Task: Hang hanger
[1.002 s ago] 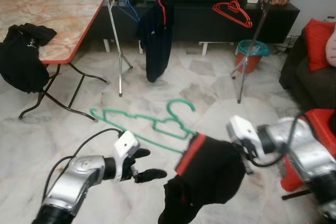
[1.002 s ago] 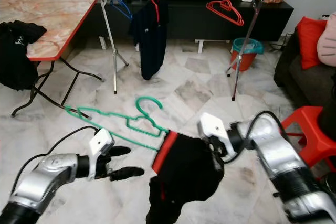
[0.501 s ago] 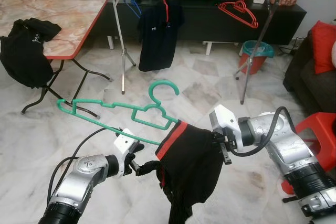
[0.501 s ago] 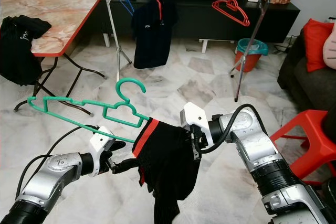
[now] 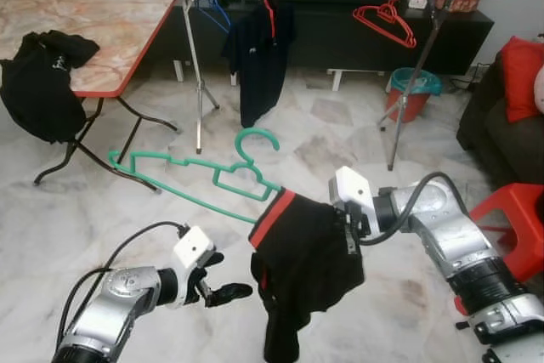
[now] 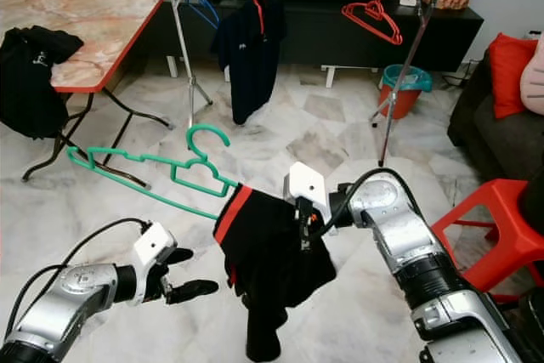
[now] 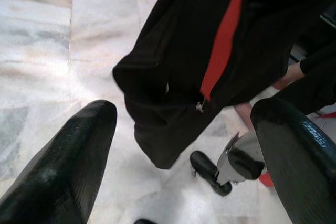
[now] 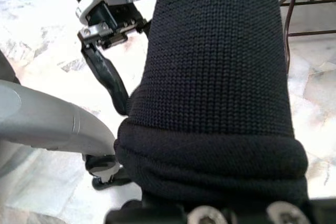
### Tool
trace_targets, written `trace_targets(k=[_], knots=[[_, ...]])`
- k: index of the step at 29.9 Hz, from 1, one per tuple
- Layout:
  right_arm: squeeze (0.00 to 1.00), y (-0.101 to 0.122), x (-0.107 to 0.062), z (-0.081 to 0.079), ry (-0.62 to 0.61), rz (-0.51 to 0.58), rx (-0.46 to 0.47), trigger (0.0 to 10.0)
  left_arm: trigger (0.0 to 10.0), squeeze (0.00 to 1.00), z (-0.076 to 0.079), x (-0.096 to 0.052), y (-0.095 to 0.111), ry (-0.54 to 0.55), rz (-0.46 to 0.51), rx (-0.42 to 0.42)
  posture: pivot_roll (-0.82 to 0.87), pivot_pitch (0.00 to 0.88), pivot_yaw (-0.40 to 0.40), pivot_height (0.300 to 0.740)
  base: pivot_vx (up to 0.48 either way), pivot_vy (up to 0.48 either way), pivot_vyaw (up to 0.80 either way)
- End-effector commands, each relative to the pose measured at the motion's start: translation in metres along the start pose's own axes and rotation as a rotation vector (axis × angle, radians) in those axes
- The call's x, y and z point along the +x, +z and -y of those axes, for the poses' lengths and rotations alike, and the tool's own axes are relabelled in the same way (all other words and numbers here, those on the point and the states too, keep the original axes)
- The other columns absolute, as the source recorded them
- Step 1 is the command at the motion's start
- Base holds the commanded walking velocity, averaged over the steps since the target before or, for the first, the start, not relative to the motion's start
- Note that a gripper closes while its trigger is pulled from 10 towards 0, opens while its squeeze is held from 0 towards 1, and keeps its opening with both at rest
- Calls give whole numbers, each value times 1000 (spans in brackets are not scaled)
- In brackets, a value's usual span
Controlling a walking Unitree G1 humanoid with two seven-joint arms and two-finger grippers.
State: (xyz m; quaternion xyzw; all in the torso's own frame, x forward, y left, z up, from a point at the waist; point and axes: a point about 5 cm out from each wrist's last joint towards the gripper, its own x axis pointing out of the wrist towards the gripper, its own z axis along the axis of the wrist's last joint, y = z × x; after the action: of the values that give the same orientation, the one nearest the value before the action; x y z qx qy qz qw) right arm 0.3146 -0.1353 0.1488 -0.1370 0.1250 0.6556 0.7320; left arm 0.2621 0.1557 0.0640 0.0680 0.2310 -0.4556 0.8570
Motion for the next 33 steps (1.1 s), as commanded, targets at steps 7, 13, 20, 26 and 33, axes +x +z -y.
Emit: trace_targets(k=[7,13,20,26,33], knots=[[0,14,0,0,3,48,-28,10000,10000,0,-7,6,4,49,6,19,5,0,-48,740,0,0,0],[0,14,3,0,-3,49,-19,10000,10000,0,-7,9,6,61,18,17,2,0,-47,740,0,0,0],[0,14,6,1,-7,49,-12,10000,10000,0,-4,10,6,31,28,5,5,0,-47,740,0,0,0],[0,11,10,-1,6,34,-9,10000,10000,0,1,8,8,-25,33,2,7,0,-48,740,0,0,0],[0,7,11,-2,6,4,-21,10000,10000,0,0,9,8,-23,27,12,8,0,-49,740,0,0,0]])
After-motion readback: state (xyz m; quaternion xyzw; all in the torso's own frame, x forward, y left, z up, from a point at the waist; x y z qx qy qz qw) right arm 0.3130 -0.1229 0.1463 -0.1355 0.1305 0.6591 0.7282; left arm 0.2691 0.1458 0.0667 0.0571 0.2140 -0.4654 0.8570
